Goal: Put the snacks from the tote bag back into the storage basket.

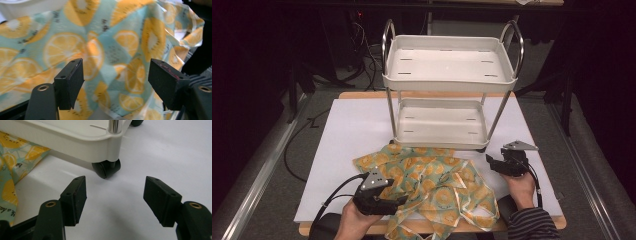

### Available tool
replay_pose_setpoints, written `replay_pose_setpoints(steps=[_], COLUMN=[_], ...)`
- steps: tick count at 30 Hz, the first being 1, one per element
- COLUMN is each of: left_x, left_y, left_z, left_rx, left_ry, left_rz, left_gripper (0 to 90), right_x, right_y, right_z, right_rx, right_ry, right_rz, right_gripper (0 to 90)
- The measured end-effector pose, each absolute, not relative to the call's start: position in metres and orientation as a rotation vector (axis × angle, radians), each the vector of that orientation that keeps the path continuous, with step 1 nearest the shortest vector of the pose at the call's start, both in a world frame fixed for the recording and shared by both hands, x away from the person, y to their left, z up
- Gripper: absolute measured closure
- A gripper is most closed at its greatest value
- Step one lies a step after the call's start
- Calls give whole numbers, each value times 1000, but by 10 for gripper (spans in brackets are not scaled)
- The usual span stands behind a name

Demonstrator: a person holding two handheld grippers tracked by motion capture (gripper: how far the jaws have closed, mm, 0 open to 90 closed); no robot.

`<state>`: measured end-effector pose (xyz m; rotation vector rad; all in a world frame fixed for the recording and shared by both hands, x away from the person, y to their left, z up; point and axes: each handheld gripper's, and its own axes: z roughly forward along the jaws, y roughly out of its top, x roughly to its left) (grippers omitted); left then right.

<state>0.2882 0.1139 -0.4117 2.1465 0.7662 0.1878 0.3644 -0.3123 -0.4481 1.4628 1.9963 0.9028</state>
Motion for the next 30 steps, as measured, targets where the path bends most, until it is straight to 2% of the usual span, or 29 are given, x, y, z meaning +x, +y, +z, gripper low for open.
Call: replay_pose_setpoints(steps=[19, 26, 30], left_x=[278, 283, 284], left_y=[88, 79, 76], left_z=[-423, -430, -431], left_rx=[2269, 2296, 2295], left_ry=[705, 707, 692], left_rz=[220, 207, 194], left_gripper=[301, 386, 507], right_x=[365, 366, 365], right_y=[-309, -309, -309], right_z=[-448, -449, -448], right_rx=[1436, 1435, 1440], right_ry=[2014, 2025, 2018], right_rz=[873, 870, 881], right_gripper=[355, 354, 353])
